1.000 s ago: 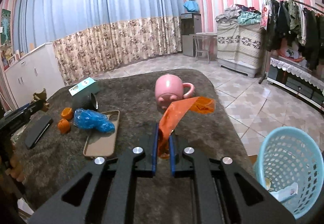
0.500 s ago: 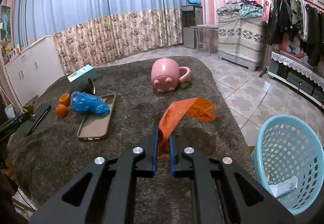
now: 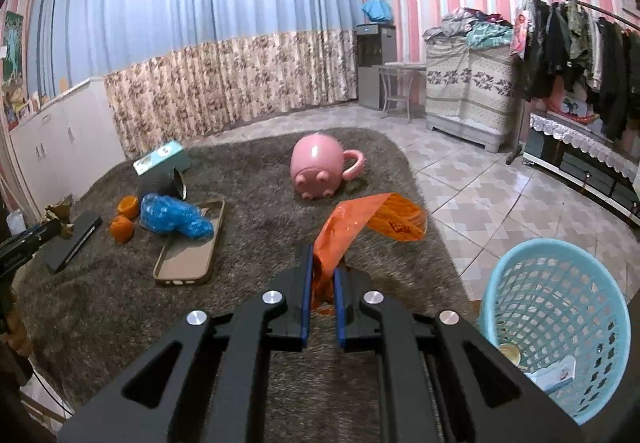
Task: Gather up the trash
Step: 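Carry both items to the blue basket and open both grippers over it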
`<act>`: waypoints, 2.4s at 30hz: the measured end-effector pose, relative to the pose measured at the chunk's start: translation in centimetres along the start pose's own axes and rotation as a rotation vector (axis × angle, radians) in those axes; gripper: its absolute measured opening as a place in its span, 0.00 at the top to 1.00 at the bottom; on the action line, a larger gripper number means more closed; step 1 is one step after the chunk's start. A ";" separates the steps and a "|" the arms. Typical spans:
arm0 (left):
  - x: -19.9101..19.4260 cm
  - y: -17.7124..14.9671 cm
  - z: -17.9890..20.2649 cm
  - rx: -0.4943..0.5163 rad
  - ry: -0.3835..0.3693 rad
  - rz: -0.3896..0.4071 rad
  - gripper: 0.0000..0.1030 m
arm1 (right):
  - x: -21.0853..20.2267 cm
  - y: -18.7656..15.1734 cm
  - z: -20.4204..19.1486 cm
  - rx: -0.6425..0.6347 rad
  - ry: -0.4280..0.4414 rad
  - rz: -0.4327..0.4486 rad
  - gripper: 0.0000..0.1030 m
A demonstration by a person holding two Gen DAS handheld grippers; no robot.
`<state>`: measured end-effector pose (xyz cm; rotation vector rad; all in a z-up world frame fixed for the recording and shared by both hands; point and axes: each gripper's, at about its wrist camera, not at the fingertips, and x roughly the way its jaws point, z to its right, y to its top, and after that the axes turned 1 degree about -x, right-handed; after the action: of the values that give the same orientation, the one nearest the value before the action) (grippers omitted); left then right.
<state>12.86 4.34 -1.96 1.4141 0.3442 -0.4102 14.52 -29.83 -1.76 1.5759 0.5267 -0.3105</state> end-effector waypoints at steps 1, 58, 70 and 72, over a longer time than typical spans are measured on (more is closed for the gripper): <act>-0.1 0.4 0.9 0.012 -0.017 0.009 0.59 | -0.5 -0.1 0.4 0.008 -0.009 0.005 0.90; 11.0 -5.1 43.8 0.471 -0.593 -0.141 0.53 | -6.4 -4.6 23.4 0.259 -0.508 -0.036 0.91; 12.1 -2.3 40.1 0.376 -0.476 -0.104 0.14 | -3.4 -4.4 21.2 0.207 -0.440 -0.086 0.91; 12.2 -1.7 39.0 0.355 -0.458 -0.101 0.13 | -2.6 -4.5 20.8 0.210 -0.424 -0.101 0.90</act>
<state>22.36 -35.41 -4.14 1.5965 -0.0354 -0.8916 12.45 -50.71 -6.02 1.6264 0.2485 -0.7775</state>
